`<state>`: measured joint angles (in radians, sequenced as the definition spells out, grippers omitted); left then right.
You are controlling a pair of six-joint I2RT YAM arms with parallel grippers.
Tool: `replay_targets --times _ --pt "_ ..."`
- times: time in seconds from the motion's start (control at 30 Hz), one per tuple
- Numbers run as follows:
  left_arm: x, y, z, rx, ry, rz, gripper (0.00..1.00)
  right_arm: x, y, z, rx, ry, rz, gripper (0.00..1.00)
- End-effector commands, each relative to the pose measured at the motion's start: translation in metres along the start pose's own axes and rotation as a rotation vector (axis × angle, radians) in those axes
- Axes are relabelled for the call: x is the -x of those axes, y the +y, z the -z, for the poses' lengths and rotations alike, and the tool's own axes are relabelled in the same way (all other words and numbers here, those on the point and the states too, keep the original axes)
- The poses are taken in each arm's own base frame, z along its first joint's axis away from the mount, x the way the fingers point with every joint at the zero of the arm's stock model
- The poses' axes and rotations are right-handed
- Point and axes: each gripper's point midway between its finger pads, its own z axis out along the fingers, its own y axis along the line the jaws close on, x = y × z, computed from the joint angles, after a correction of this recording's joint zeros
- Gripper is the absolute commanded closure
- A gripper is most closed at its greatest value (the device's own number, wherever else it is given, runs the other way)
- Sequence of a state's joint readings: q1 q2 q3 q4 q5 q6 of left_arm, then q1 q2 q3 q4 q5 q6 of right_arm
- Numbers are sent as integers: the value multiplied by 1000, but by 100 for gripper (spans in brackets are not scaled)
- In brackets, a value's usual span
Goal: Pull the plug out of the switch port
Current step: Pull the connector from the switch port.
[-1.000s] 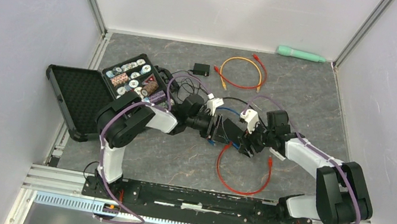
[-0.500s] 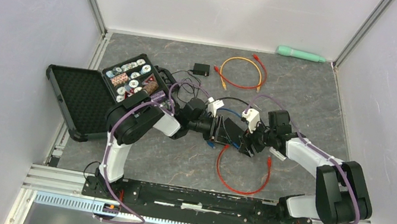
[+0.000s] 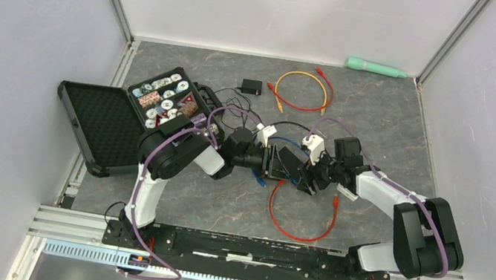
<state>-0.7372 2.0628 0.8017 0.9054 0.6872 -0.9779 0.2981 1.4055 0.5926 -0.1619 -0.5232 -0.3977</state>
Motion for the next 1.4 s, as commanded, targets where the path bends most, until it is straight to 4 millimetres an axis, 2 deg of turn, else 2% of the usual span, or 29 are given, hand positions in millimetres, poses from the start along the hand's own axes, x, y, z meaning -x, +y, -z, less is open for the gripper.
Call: replay_targets --times 0.0,0.53,0.63,0.83,1.07,1.37 --pt "6 -6 -4 -32 -36 -2 49 32 -8 1 -1 -93 29 100" --pt "6 0 -10 -27 -21 22 68 31 -9 3 -4 -99 33 100" --pt "7 1 -11 -30 -20 42 68 31 -9 3 -8 -103 36 100" --pt "8 1 -13 -31 -26 76 63 29 -8 1 -4 -101 30 100" --pt "9 3 -14 -28 -28 98 67 27 -7 0 1 -97 26 100" --pt "15 3 -11 -34 -48 99 66 24 -7 -2 4 -87 22 100"
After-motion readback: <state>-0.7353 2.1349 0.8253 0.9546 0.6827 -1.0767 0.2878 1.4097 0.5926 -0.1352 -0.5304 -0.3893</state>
